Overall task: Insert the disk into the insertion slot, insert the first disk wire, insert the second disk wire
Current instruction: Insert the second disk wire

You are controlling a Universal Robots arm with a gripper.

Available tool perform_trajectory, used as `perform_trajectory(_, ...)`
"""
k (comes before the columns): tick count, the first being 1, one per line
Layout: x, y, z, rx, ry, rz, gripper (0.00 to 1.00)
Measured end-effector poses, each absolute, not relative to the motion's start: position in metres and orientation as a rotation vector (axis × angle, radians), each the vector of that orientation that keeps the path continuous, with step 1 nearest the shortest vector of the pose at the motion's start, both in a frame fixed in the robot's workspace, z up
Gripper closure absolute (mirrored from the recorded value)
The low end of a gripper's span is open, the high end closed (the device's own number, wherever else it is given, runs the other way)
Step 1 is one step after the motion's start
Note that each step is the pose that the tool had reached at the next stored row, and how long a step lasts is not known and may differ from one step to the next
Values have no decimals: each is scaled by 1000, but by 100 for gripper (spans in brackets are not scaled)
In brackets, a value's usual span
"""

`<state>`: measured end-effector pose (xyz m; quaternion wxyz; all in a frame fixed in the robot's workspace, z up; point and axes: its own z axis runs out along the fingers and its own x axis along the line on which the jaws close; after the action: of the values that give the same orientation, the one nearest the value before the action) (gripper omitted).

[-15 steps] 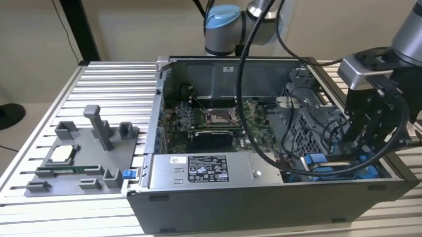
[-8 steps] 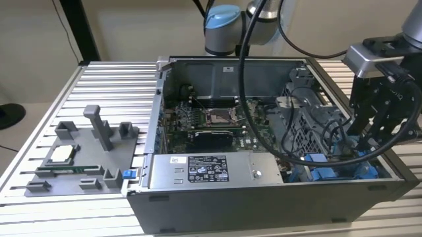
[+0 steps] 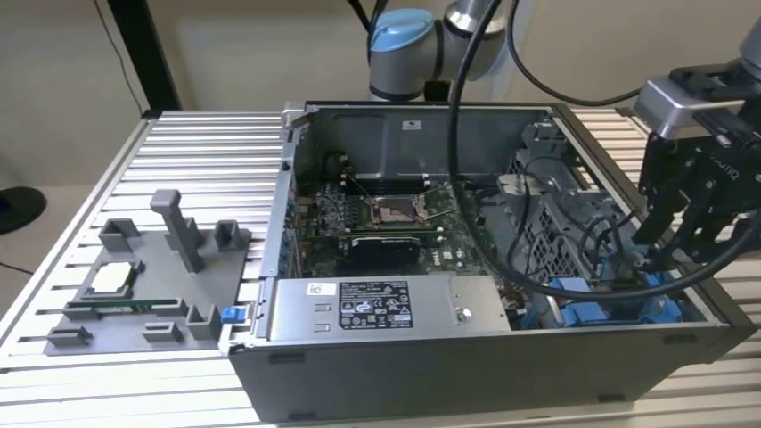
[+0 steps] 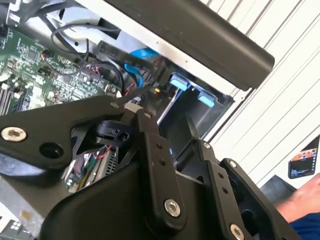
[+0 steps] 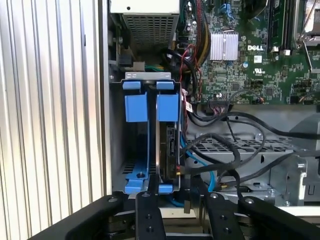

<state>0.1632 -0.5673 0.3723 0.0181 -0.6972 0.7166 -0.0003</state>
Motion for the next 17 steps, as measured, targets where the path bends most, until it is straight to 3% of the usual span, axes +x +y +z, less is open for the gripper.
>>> perform_trajectory(10, 198, -567, 372, -2186, 2248, 56, 0)
perform_trajectory(17, 199, -567, 372, -2188, 2250, 61, 0)
